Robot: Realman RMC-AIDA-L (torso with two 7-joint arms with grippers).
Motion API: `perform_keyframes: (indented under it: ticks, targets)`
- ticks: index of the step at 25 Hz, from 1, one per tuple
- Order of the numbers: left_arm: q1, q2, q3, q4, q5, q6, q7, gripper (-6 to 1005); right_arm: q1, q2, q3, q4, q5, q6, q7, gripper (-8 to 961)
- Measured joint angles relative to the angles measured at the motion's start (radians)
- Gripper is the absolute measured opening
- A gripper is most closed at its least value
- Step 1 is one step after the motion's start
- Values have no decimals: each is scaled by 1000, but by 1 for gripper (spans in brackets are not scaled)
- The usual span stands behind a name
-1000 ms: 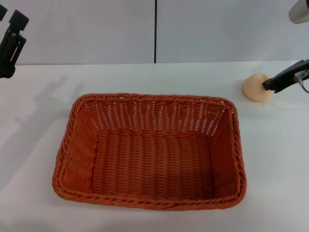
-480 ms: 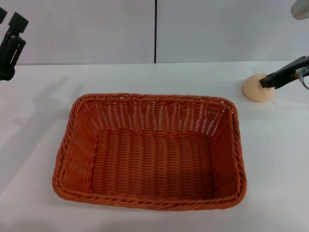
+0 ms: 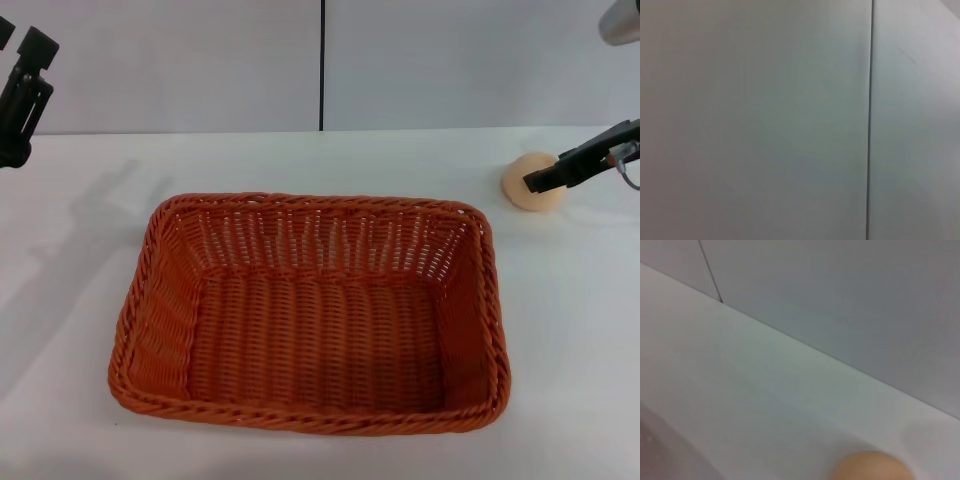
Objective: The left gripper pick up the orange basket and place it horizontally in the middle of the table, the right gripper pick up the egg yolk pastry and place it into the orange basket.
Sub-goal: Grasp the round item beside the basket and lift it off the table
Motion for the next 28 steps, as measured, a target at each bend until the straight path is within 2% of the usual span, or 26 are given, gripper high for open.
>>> perform_keyframes:
  ticks: [5,13,23,28]
  targets:
    - [-1,-1,0,0,0,-1,0,528,7,-2,-2,27,-1,20,0,603]
    - [-4,0,-1,0,0,-1,-5,528,26,-6,-8,92,-5,63,0,602]
    - [-6,1,-3,0,-2,-3,-7,528,-2,3,-9,30,-1,69,-5,457]
    - [-8,1,-5,0,-3,-5,-7,528,-1,3,-10,29,-1,67,-8,337]
